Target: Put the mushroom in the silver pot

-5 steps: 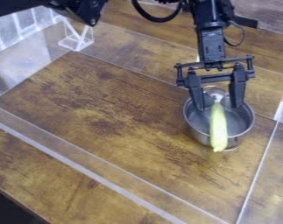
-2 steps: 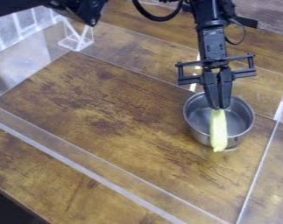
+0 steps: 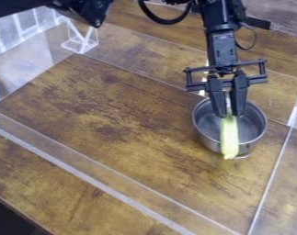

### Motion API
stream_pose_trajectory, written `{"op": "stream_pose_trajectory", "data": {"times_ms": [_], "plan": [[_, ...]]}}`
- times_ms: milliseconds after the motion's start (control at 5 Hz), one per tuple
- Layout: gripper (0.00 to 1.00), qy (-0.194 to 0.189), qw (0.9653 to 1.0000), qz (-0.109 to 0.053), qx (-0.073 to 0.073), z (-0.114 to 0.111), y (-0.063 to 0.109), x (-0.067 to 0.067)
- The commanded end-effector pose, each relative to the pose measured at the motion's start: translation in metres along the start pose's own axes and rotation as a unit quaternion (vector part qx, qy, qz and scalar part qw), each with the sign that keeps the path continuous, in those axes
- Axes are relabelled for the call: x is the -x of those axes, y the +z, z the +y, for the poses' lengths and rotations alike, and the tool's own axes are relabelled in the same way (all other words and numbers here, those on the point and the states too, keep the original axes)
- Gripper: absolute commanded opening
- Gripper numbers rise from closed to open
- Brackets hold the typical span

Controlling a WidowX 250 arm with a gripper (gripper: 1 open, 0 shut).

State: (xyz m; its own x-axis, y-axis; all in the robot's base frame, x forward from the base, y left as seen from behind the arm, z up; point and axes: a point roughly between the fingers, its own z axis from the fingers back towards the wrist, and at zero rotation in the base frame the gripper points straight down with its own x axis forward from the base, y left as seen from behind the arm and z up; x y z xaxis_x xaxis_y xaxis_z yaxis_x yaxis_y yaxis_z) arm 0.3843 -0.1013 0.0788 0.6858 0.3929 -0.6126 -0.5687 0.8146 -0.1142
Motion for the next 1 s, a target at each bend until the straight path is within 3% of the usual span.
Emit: {"op": "stream_pose_trajectory", "data": {"times_ms": [0,200,400,600,800], "plan": [[1.00,-0.023,0.9991,-0.033,0.015,-0.0052,0.0257,0.0298],[1.00,-0.021,0.9991,-0.033,0.014,-0.0060,0.0272,0.0324],[0.00,-0.019,0.9992,-0.033,0.016,-0.0057,0.0272,0.0315],[0.00,-0.017,0.9992,-0.032,0.019,-0.0058,0.0278,0.0313],[1.00,-0.015,0.9992,-0.033,0.018,-0.0067,0.0289,0.0342]]}}
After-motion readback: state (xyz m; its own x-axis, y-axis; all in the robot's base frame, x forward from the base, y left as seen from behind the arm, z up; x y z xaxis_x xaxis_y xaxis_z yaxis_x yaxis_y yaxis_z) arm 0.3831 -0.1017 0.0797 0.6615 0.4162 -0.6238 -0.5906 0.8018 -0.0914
